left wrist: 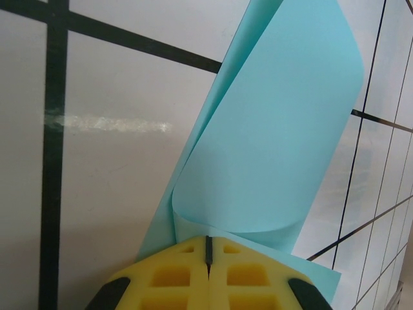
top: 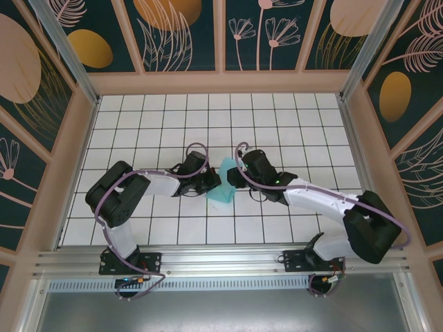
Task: Fold a paper plane with a square sheet of paper (pick it up from the middle)
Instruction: Fold the triangle a second time at the center of the table.
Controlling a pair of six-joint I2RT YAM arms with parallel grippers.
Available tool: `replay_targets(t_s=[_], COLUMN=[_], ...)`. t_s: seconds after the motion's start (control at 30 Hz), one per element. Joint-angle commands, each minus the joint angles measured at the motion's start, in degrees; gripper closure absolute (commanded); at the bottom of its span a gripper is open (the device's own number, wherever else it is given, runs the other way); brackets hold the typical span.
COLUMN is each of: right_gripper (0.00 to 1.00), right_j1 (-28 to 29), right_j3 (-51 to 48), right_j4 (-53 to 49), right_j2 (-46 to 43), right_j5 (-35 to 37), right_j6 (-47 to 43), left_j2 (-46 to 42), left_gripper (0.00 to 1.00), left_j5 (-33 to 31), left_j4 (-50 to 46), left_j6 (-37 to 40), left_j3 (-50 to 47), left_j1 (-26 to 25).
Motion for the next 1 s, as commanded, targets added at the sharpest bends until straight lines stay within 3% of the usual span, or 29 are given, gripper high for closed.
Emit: replay_targets(t_s=[0.0,0.07,0.13,0.6,0.97], right_gripper=[0.84,0.93,0.96,0.98,0.97], right_j1=[-0.41,-0.37,-0.45,-1.07,-1.43], right_j3=[-1.90,-1.88,-1.16,6.99,6.81], right_j4=[4.11,6.04,4.99,-3.93,-8.06], right_j2=[1.79,4.01,6.31,17.90,21.33], right_j5=[-13.23,-16.96,-16.34,-17.61,-16.69], right_j6=[4.02,6.35,8.74,9.35,7.46], left_j2=[2.17,2.14,2.07,2.45,2.62], left_gripper=[1.00,1.00,1.00,1.00,1.00], left_j5=[-0.46,-0.54,-0.64,-0.16,-0.05], left_j4=[-1.99,-2.10,-2.48,-2.09,-2.14], left_j6=[1.41,1.60,1.83,2.05,2.04], left_j3=[-0.65,-0.65,-0.46,-0.47,-0.57], left_j1=[0.04,0.09,0.05,0.05,0.06])
